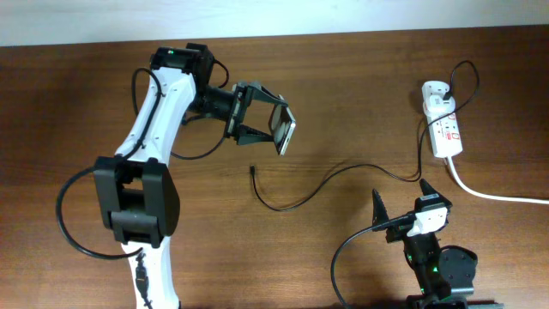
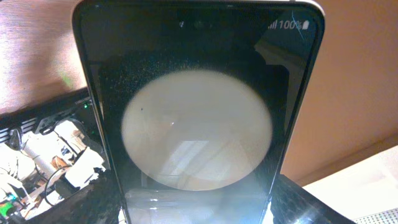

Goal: Plug charger to phone and switch on socket

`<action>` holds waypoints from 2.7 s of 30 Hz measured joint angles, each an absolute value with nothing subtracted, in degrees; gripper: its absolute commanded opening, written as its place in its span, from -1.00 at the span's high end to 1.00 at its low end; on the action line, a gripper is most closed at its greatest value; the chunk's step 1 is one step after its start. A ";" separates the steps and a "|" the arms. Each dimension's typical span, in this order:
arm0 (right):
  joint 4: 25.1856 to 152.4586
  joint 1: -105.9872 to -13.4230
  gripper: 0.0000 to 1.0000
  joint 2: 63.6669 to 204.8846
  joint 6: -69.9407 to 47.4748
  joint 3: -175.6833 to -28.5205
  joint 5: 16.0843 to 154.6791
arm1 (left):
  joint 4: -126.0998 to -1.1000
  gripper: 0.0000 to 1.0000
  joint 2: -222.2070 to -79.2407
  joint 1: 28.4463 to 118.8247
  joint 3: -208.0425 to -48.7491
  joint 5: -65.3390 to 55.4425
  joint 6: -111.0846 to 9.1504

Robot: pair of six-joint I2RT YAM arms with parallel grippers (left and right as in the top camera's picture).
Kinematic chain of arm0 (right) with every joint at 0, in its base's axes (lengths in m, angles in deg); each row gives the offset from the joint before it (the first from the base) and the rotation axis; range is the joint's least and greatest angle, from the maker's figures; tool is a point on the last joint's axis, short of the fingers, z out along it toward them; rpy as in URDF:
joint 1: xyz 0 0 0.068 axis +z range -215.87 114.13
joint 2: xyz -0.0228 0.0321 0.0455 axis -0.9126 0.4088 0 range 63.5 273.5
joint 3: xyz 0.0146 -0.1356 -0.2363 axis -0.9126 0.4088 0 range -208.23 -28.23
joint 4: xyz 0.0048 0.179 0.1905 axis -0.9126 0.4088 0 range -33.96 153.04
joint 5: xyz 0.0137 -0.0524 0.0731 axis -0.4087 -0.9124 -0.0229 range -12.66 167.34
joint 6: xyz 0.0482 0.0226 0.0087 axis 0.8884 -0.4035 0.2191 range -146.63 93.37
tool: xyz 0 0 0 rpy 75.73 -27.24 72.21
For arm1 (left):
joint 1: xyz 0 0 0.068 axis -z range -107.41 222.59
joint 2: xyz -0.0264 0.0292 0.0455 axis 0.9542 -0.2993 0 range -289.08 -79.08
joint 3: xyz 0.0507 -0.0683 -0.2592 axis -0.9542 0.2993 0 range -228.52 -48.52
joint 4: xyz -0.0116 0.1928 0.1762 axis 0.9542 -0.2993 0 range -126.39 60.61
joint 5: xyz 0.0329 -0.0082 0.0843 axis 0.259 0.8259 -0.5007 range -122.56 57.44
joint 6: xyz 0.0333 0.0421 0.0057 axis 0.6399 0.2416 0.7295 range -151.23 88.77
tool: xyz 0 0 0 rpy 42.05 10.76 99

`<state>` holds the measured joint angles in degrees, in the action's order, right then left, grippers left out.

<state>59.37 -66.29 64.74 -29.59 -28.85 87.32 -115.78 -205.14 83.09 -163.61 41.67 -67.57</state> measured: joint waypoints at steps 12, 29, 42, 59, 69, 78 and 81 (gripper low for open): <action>59.37 -66.29 -0.97 64.74 -29.61 -28.85 87.32 | -115.54 1.00 -205.14 71.00 -163.61 40.56 -69.32; 59.37 -66.29 -0.97 64.74 -29.61 -28.85 87.32 | -123.08 1.00 -205.14 68.01 -163.65 37.94 -71.22; 59.37 -66.29 -0.97 64.74 -29.61 -28.85 87.32 | -121.55 1.00 -205.14 68.01 -163.65 34.90 -71.61; 59.37 -66.29 -0.97 64.74 -29.55 -28.85 87.32 | -121.55 1.00 -205.14 68.01 -163.65 34.90 -71.61; 67.78 -66.29 -0.97 70.11 -22.12 -39.82 97.39 | -121.51 1.00 -205.14 68.01 -163.65 34.85 -71.61; 105.49 -66.27 -0.97 111.29 -22.05 -89.24 102.35 | -121.55 1.00 -205.14 68.01 -163.78 34.68 -71.65; 114.56 -66.27 -0.97 120.10 -22.07 -100.56 102.35 | -121.53 1.00 -205.14 68.01 -163.78 34.66 -71.65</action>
<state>114.56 -66.27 120.10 -22.07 -100.56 102.35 -121.53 -205.14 68.01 -163.78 34.66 -71.65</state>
